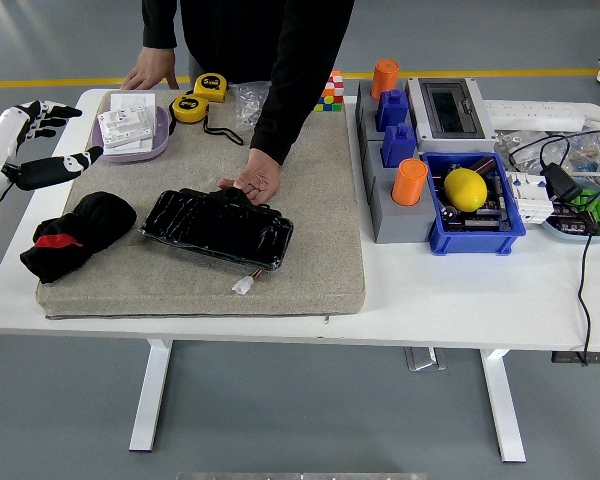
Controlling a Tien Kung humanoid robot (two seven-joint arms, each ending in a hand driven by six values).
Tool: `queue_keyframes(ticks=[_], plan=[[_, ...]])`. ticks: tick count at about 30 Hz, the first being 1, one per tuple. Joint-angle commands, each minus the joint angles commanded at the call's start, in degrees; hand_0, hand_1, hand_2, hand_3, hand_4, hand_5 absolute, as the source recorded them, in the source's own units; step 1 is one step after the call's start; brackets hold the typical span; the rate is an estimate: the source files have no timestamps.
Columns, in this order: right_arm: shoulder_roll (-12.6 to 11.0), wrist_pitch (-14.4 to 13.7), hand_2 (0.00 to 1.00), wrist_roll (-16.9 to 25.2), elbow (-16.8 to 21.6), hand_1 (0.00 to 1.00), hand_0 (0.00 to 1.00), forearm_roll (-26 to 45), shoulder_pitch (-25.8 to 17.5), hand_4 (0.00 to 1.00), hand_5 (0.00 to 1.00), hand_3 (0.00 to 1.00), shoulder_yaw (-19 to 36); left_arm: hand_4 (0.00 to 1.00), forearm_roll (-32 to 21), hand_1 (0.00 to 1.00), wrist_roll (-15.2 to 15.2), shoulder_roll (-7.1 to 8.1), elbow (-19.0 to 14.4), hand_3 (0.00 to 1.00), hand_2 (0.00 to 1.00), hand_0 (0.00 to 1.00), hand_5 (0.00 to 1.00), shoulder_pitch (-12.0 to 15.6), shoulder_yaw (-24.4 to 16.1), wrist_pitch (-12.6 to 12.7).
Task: Pick the rag up,wipe the panel,place it on the desk
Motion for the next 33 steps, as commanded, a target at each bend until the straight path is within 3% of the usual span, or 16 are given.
queue_keyframes(ticks=[12, 20, 33], plan=[[0.06, 0.13, 0.703, -0.04, -0.21, 0.698, 0.742, -0.13, 0.00, 0.998, 0.539, 0.618, 0.03, 0.892, 10.11, 0.923, 6.62, -0.77, 2.99, 0.899, 0.916, 0.830, 0.295, -0.58, 1.05, -3.47], [0.14, 0.15, 0.702, -0.05, -0.27, 0.698, 0.742, -0.21, -0.05, 0.998, 0.539, 0.618, 0.08, 0.895, 13.32, 0.937, 9.85, -1.47, 5.37, 0.906, 0.928, 0.834, 0.303, -1.01, 2.52, -4.95], [0.09, 0.15, 0.703, -0.10, -0.30, 0.698, 0.742, -0.19, -0.20, 0.998, 0.540, 0.618, -0.23, 0.899, 14.28, 0.938, 11.05, -2.84, 8.55, 0.909, 0.931, 0.838, 0.316, -0.97, 4.14, -5.26]])
